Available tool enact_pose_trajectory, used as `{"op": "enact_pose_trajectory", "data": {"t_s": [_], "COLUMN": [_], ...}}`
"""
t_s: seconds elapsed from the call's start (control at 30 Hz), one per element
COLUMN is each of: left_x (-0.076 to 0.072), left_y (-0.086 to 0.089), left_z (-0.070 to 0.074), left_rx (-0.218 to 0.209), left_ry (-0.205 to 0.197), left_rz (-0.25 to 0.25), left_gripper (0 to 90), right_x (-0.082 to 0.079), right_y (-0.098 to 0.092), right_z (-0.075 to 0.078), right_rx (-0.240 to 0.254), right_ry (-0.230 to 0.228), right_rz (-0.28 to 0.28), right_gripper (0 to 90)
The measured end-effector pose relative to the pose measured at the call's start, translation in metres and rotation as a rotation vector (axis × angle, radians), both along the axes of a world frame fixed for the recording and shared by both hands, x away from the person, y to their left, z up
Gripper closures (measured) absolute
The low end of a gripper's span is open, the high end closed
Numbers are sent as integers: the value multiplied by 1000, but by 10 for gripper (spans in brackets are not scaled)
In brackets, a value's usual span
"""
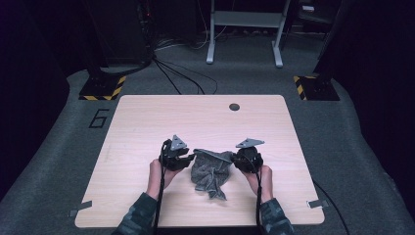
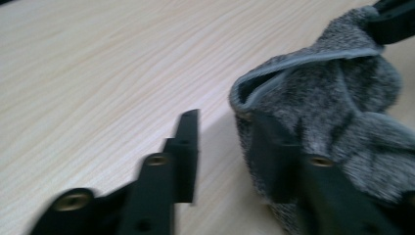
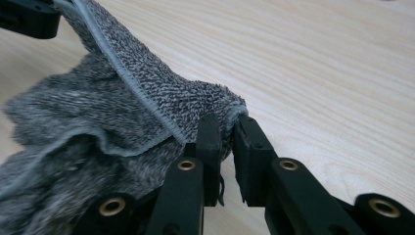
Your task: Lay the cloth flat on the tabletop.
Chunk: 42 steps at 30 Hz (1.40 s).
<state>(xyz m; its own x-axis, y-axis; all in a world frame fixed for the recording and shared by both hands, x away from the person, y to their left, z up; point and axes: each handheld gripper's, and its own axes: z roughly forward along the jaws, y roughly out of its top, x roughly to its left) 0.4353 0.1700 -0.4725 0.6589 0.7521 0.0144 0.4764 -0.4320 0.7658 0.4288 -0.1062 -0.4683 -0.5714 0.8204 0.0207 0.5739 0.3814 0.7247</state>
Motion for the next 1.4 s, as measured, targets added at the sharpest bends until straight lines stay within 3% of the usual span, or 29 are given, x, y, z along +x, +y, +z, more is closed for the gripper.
{"op": "enact_pose_trajectory", "data": {"t_s": [0.13, 0.37, 0.5, 0.63, 0.9, 1.0, 1.07, 1.13, 1.17, 1.2, 1.27, 1.4], "left_x": [0, -13, -22, -34, -36, -34, -32, -31, -29, -28, -27, -26], "left_y": [0, 3, -3, -23, -49, -58, -59, -58, -56, -54, -51, -50], "left_z": [-3, 6, 8, 9, 6, 2, -1, -3, -5, -7, -9, -10], "left_rx": [-10, -43, -56, -44, -29, 12, 38, 36, 29, 28, 23, 20], "left_ry": [37, 22, 13, 19, 50, 59, 62, 62, 71, 73, 75, 83], "left_rz": [37, 45, 16, -44, -116, -125, -108, -105, -109, -108, -115, -122], "left_gripper": [396, 288, 263, 255, 262, 325, 434, 540, 540, 655, 744, 804], "right_x": [9, 8, 3, -7, -10, -7, -6, -7, -6, -6, -6, -5], "right_y": [-1, -11, -14, -10, -4, 3, 7, 9, 11, 14, 15, 15], "right_z": [-6, -4, -1, -3, -14, -22, -27, -30, -32, -38, -41, -43], "right_rx": [-7, 4, 16, 1, 0, -8, -12, -17, -25, -37, -51, -62], "right_ry": [21, 31, 21, 32, 53, 74, 78, 75, 82, 91, 99, 100], "right_rz": [-11, -61, -48, -16, -8, 2, 22, 30, 29, 47, 51, 53], "right_gripper": [733, 469, 399, 337, 278, 263, 260, 258, 254, 261, 263, 261]}}
